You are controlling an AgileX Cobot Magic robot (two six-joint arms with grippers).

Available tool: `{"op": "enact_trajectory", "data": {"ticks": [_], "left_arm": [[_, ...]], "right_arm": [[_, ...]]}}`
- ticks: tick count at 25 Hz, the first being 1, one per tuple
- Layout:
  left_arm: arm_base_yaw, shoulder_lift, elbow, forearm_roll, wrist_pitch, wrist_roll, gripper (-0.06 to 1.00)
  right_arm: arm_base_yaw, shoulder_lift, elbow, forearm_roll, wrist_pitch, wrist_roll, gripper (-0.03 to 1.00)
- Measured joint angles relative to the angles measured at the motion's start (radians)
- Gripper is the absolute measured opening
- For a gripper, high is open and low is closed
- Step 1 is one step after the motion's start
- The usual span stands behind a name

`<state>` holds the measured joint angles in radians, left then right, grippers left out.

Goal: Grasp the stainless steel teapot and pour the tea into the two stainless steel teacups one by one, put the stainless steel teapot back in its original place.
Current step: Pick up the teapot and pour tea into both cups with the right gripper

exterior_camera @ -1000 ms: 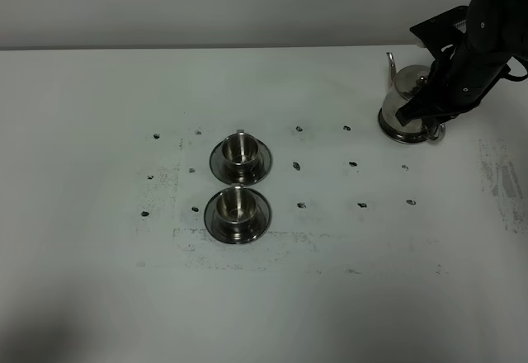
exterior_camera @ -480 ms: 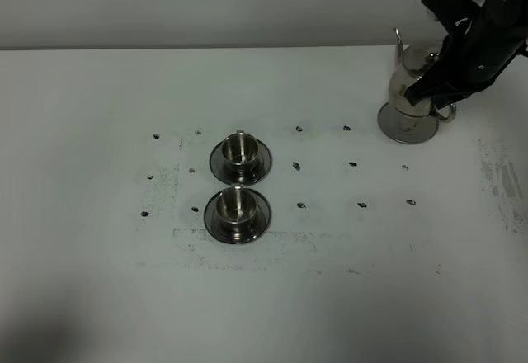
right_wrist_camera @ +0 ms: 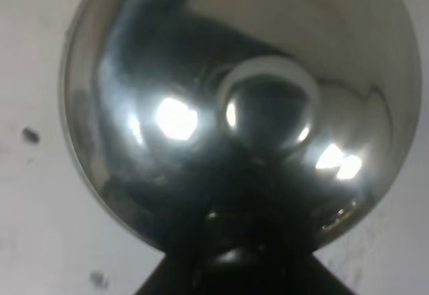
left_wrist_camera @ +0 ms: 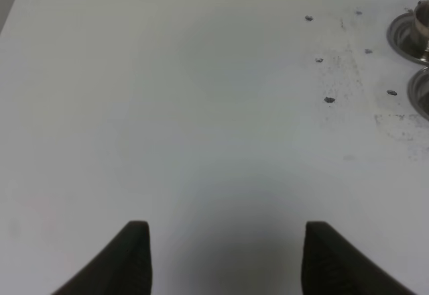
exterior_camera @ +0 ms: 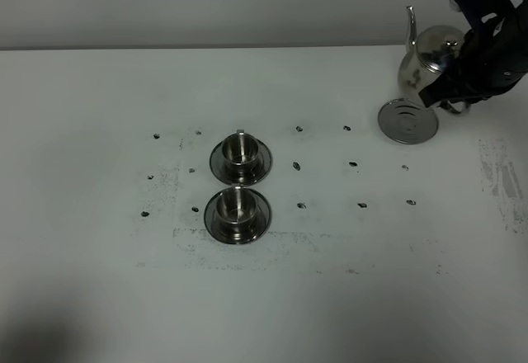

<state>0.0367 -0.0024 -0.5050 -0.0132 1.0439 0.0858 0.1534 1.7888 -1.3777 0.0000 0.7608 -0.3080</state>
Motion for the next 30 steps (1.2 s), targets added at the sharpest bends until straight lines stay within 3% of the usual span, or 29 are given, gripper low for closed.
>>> {"op": "enact_trajectory", "data": {"ticks": [6,14,21,30], "left_arm": [[0.000,0.000,0.000,0.000,0.000,0.000,0.49],[0.000,0.000,0.000,0.000,0.000,0.000,0.49],[0.000,0.000,0.000,0.000,0.000,0.000,0.49],[0.000,0.000,0.000,0.000,0.000,0.000,0.49]], "right_arm": [[0.000,-0.179,0.143,-0.016,-0.005,0.051,0.20],[0.026,-0.303,0.223,-0.030,0.023,0.058,0.20],[0.195,-0.306,0.226,-0.051,0.036,0.035,0.20],[0.381,-0.234,0.192,-0.047,0.040,-0.083,0.20]]}}
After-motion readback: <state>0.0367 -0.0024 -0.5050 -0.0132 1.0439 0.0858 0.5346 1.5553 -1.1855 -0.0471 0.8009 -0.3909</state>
